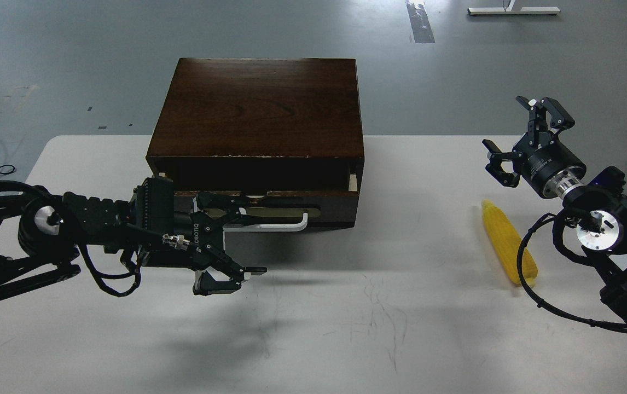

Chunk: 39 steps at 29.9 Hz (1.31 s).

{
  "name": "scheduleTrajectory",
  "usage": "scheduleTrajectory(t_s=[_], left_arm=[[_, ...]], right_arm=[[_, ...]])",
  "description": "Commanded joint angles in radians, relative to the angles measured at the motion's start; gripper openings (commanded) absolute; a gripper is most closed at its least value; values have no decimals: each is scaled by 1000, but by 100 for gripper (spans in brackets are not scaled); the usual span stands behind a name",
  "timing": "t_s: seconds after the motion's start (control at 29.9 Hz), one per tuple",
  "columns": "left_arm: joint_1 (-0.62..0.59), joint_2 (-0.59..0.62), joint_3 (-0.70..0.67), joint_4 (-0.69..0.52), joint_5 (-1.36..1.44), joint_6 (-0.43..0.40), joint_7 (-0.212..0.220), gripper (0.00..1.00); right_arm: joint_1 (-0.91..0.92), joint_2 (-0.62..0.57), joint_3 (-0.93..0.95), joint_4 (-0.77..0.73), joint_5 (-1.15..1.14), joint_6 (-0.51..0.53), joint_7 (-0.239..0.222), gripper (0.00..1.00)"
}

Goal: Put corn in drawer with both arms
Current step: 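Pull the drawer handle toward the robot with the left gripper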

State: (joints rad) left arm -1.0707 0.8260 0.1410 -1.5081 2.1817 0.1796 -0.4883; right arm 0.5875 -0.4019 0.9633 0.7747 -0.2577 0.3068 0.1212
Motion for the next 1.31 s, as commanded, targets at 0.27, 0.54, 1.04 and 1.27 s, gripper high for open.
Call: scheduleTrajectory(t_s=[0.27, 0.54, 1.04, 1.27], left_arm=[[6, 54, 0, -52, 0, 0, 0, 83], [15, 71, 0, -69, 0, 0, 0, 83], [35, 84, -1, -86, 0, 0, 0, 83], [37, 79, -1, -86, 0, 0, 0, 83]], right_arm=[[0, 0, 0, -12, 0, 0, 0, 100], [0, 0, -1, -14, 0, 0, 0, 100], [0, 0, 0, -20, 0, 0, 0, 100], [2, 0, -1, -20, 0, 0, 0, 100]])
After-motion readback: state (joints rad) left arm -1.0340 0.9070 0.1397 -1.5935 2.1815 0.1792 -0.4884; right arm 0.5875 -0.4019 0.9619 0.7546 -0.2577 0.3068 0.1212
